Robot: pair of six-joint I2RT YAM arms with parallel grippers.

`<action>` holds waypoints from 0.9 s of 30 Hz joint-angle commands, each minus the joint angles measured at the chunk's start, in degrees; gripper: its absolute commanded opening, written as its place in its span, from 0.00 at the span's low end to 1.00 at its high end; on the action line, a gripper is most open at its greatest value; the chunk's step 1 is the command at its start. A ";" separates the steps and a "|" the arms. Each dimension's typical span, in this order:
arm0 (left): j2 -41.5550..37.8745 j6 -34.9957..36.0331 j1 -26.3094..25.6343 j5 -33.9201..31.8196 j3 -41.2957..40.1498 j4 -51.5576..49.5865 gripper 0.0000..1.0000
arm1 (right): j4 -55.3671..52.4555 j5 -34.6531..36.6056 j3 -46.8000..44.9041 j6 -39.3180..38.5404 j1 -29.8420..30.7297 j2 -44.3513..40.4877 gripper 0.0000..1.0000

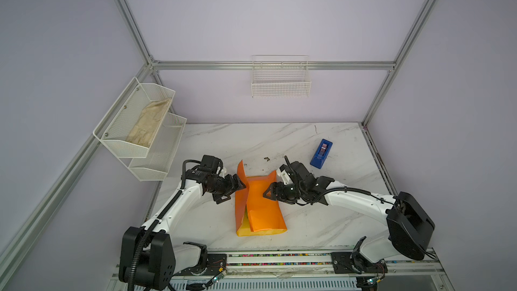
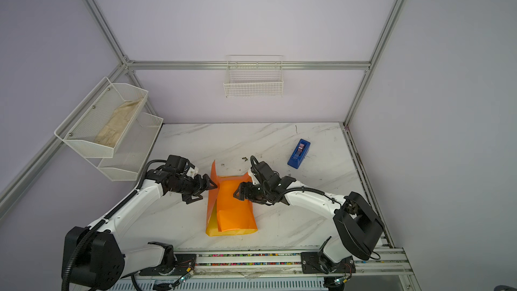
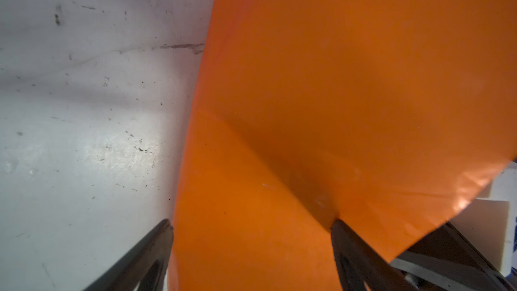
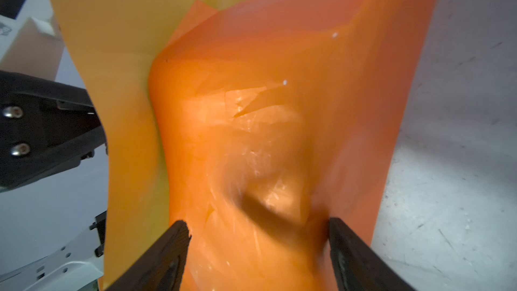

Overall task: Wrap a gift box in wrapping paper
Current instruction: Adjust the wrapping paper for the gift box.

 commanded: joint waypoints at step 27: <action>0.24 0.11 0.53 8.43 -2.49 5.75 0.84 | 7.16 -2.31 -2.09 2.94 0.36 6.41 0.35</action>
